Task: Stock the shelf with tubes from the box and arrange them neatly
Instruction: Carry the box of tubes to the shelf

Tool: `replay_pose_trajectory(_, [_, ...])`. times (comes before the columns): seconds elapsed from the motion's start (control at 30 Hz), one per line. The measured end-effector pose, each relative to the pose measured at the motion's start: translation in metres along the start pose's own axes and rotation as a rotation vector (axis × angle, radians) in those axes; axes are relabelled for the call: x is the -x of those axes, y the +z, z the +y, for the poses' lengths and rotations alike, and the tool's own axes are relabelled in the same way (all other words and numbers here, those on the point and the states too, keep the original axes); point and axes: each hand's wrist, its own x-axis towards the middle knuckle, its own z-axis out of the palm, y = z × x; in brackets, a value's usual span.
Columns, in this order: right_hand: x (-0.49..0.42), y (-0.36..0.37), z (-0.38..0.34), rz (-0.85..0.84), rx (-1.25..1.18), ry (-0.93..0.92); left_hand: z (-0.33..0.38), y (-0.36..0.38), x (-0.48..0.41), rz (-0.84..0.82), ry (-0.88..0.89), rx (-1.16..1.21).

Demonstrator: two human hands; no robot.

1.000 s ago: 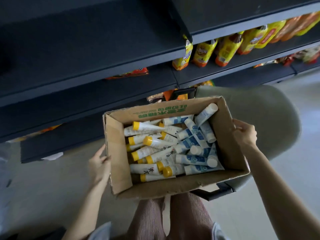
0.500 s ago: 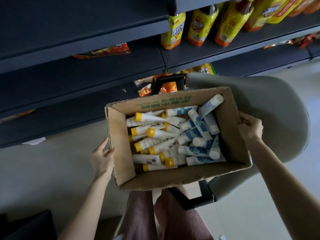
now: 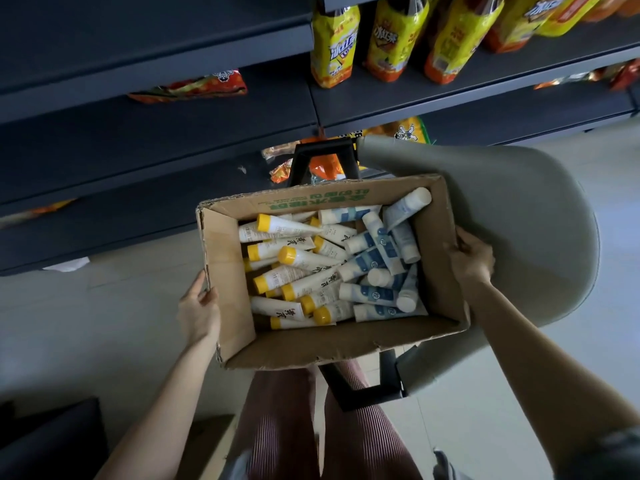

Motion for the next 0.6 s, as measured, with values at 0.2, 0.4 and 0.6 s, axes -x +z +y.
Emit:
replay_pose_trajectory(0.2, [0.024, -0.001, -0.011, -0.115, 0.128, -0.038, 0.017, -0.021, 0.005, -0.325, -0.060, -0.178])
replay_pose_trajectory(0.4, [0.070, 0.012, -0.020, -0.020, 0.187, -0.155, 0.029, -0.057, -0.005, -0.543, -0.074, -0.095])
replay_pose_trajectory(0.6, [0.150, 0.044, -0.033, 0.018, 0.056, -0.121, 0.029, -0.103, -0.005, -0.734, 0.151, -0.225])
